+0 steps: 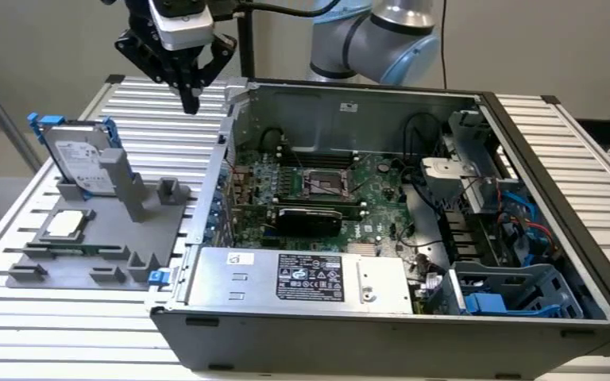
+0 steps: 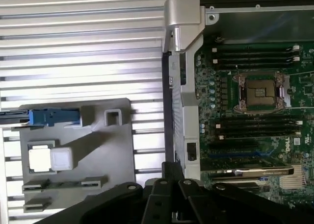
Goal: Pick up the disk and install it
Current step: 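Reach for the disk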
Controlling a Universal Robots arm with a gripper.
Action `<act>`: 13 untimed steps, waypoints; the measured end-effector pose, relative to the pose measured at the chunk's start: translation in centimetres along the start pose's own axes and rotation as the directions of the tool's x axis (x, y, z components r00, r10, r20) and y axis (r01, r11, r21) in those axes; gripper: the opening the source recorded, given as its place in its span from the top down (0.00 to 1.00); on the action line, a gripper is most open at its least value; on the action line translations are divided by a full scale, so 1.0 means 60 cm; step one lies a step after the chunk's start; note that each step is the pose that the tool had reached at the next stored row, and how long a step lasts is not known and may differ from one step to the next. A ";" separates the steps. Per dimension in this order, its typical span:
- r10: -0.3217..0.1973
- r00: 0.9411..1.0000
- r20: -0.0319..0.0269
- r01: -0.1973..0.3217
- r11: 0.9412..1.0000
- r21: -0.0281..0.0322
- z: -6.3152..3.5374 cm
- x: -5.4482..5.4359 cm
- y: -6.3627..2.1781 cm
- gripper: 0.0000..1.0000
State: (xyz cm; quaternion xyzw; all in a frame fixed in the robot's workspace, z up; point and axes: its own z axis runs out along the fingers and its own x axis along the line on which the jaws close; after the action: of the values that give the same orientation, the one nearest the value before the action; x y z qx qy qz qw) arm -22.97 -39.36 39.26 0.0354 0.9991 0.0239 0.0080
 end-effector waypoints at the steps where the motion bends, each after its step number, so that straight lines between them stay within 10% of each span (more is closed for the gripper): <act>1: 0.000 1.000 0.000 0.000 1.000 0.000 0.000 0.008 0.001 1.00; 13: 0.000 1.000 0.000 0.000 1.000 0.000 0.000 0.100 0.017 1.00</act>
State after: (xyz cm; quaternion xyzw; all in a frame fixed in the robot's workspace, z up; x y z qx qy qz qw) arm -28.90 -37.94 39.20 0.0355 0.9991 0.0237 0.0078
